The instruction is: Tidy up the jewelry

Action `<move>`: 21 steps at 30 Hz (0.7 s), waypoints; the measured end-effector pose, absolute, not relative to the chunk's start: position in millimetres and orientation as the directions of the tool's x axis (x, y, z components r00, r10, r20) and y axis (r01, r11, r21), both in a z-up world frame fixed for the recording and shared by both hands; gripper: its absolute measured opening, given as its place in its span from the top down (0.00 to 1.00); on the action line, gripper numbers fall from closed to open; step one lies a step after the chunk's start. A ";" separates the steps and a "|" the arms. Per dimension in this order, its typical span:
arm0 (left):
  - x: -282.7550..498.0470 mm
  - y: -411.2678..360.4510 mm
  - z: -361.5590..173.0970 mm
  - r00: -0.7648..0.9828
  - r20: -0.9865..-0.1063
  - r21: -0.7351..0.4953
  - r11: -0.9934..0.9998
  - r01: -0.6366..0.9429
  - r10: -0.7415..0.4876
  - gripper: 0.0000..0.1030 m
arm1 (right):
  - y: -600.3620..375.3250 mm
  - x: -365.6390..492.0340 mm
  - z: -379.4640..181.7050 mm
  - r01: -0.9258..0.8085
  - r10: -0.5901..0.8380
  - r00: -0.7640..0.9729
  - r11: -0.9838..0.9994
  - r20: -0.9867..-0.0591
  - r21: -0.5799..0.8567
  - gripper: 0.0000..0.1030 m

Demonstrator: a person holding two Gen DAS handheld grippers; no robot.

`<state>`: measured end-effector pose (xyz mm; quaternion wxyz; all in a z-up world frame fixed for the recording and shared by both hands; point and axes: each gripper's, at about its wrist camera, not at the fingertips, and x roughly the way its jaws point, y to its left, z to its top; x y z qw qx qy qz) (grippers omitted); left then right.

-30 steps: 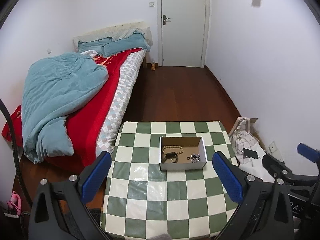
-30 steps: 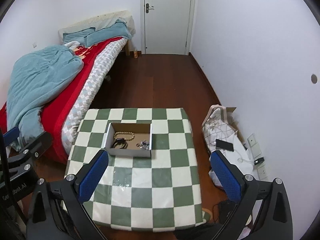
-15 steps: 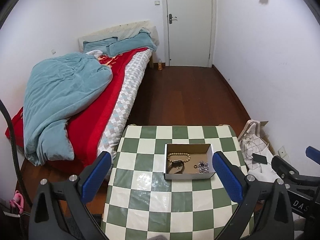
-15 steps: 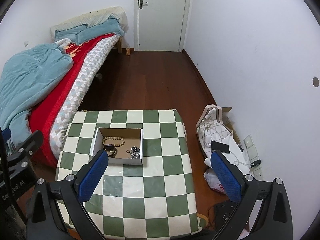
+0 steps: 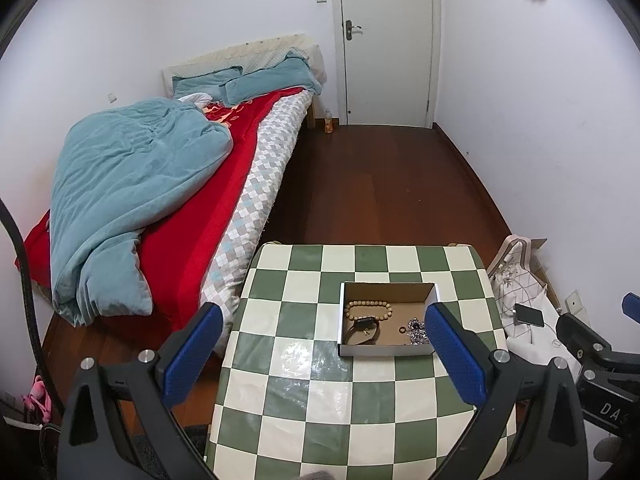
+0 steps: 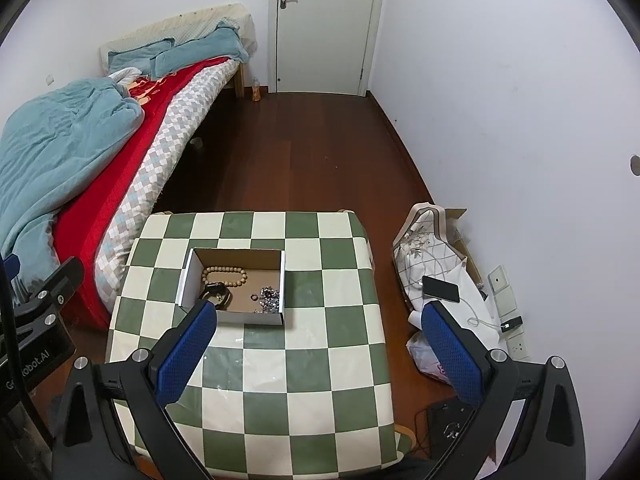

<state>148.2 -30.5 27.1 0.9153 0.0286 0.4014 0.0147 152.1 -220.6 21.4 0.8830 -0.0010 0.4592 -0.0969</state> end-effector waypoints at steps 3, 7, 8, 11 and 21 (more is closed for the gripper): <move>147.8 -30.5 27.4 0.681 -0.731 0.068 0.998 -0.002 0.051 0.00 | -220.3 150.9 22.2 0.173 -0.177 0.562 0.980 -0.808 -0.094 0.00; 148.1 -28.4 26.4 0.680 -0.732 0.066 0.998 -0.004 0.051 0.00 | -219.3 151.0 22.1 0.171 -0.177 0.563 0.981 -0.807 -0.096 0.00; 147.8 -26.9 26.5 0.681 -0.731 0.065 0.998 -0.005 0.051 0.00 | -219.2 151.1 22.0 0.171 -0.179 0.564 0.980 -0.806 -0.098 0.00; 147.6 -26.1 26.4 0.681 -0.731 0.065 0.998 -0.003 0.049 0.00 | -219.4 151.2 22.3 0.171 -0.177 0.566 0.981 -0.805 -0.096 0.00; 147.9 -21.8 25.4 0.671 -0.740 0.056 0.998 -0.004 0.044 0.00 | -217.0 151.1 24.5 0.162 -0.167 0.568 0.983 -0.806 -0.090 0.00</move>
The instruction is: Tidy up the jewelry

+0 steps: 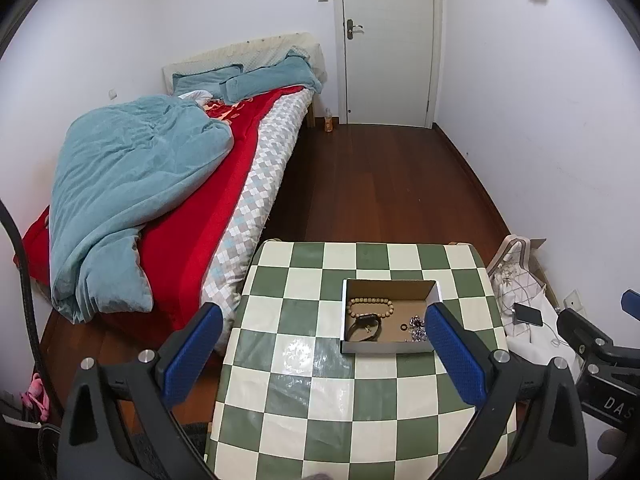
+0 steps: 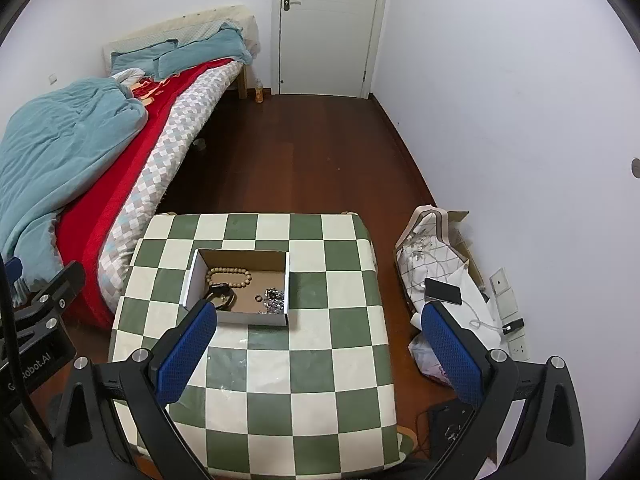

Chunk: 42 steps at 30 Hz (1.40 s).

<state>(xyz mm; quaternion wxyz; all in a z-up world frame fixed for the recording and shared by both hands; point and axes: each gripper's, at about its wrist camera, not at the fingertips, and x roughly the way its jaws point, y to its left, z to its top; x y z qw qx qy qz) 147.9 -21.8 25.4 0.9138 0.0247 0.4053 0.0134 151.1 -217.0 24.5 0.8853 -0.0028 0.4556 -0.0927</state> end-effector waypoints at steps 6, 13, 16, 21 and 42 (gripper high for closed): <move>146.8 -21.5 24.8 0.672 -0.739 0.054 0.999 -0.004 0.043 0.00 | -215.7 149.2 23.9 0.160 -0.162 0.570 0.983 -0.806 -0.085 0.00; 145.6 -19.9 24.3 0.674 -0.738 0.056 0.998 -0.004 0.044 0.00 | -210.3 145.7 24.5 0.154 -0.158 0.573 0.984 -0.804 -0.084 0.00; 145.8 -19.9 24.0 0.674 -0.737 0.057 0.998 -0.003 0.044 0.00 | -209.1 145.0 25.4 0.155 -0.155 0.575 0.985 -0.804 -0.079 0.00; 142.5 -17.7 27.4 0.679 -0.732 0.060 0.998 -0.005 0.047 0.00 | -207.1 144.7 27.6 0.155 -0.157 0.578 0.985 -0.801 -0.081 0.00; 140.0 -14.9 36.5 0.691 -0.721 0.064 0.998 -0.009 0.052 0.00 | -214.1 147.1 36.2 0.159 -0.147 0.588 0.985 -0.796 -0.064 0.00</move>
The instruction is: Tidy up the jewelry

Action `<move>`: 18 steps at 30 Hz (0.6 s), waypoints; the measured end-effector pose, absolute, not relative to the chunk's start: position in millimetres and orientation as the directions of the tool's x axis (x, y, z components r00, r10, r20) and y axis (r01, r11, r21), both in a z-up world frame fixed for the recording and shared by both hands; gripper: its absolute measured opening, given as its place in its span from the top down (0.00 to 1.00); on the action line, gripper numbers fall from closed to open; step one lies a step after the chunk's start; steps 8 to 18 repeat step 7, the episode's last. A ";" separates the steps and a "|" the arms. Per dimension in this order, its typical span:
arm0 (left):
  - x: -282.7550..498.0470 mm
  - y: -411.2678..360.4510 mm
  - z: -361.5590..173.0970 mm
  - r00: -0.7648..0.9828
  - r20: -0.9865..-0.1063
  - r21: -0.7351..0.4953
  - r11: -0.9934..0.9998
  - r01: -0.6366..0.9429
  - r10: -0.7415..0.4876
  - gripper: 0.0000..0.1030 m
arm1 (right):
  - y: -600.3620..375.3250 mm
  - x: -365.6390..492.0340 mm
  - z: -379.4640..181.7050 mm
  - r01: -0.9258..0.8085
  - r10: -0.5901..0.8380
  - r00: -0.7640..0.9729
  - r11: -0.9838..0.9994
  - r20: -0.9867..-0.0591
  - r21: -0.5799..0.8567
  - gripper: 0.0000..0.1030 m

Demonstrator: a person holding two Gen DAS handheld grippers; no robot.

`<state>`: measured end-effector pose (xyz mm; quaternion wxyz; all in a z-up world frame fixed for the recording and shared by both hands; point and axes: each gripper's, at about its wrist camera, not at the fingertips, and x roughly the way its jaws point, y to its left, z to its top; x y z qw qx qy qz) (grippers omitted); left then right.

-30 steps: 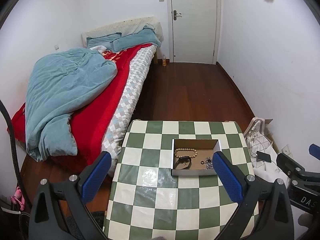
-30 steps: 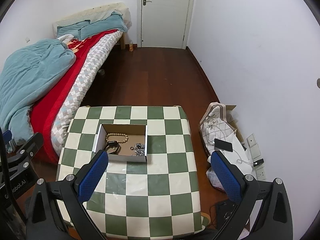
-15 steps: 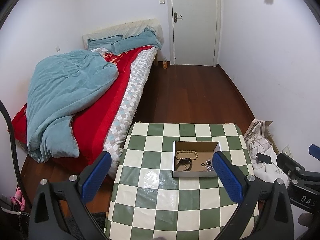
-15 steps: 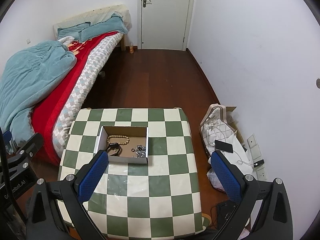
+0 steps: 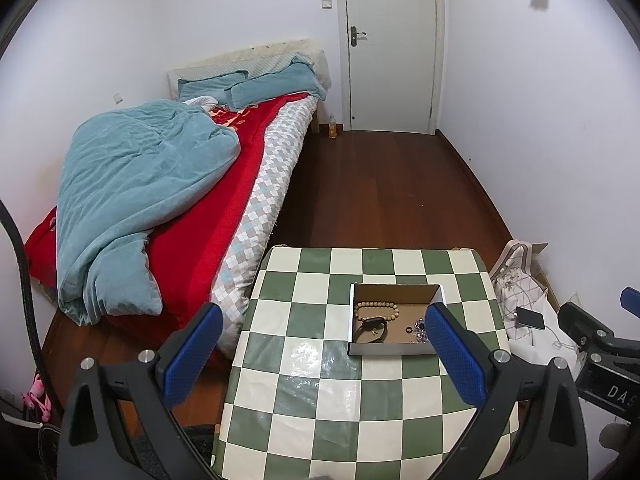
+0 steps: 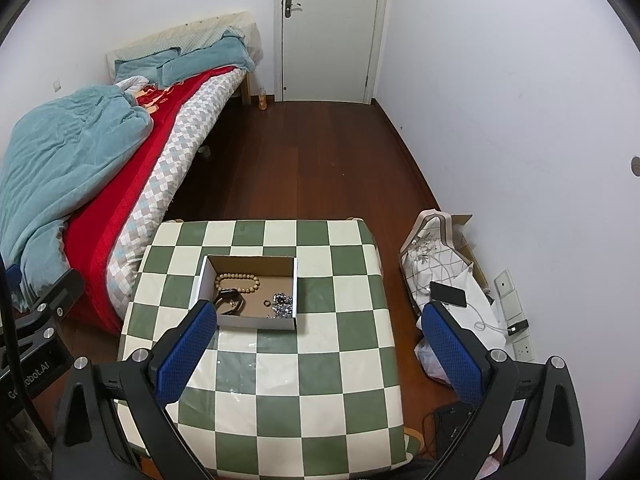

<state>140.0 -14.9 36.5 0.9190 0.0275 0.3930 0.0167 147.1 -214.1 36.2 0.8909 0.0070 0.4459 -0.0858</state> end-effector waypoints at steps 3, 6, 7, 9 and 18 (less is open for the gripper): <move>139.1 -13.4 36.3 0.691 -0.721 0.065 0.998 -0.010 0.053 0.00 | -214.3 146.8 36.5 0.159 -0.145 0.587 0.985 -0.796 -0.063 0.00; 138.9 -12.6 36.6 0.692 -0.721 0.061 0.998 -0.009 0.050 0.00 | -214.0 146.7 37.0 0.157 -0.145 0.587 0.985 -0.796 -0.064 0.00; 138.3 -12.5 37.0 0.692 -0.721 0.057 0.998 -0.007 0.046 0.00 | -214.6 147.3 37.8 0.157 -0.145 0.587 0.986 -0.796 -0.063 0.00; 138.3 -12.5 37.0 0.692 -0.721 0.057 0.998 -0.007 0.046 0.00 | -214.6 147.3 37.8 0.157 -0.145 0.587 0.986 -0.796 -0.063 0.00; 138.3 -12.5 37.0 0.692 -0.721 0.057 0.998 -0.007 0.046 0.00 | -214.6 147.3 37.8 0.157 -0.145 0.587 0.986 -0.796 -0.063 0.00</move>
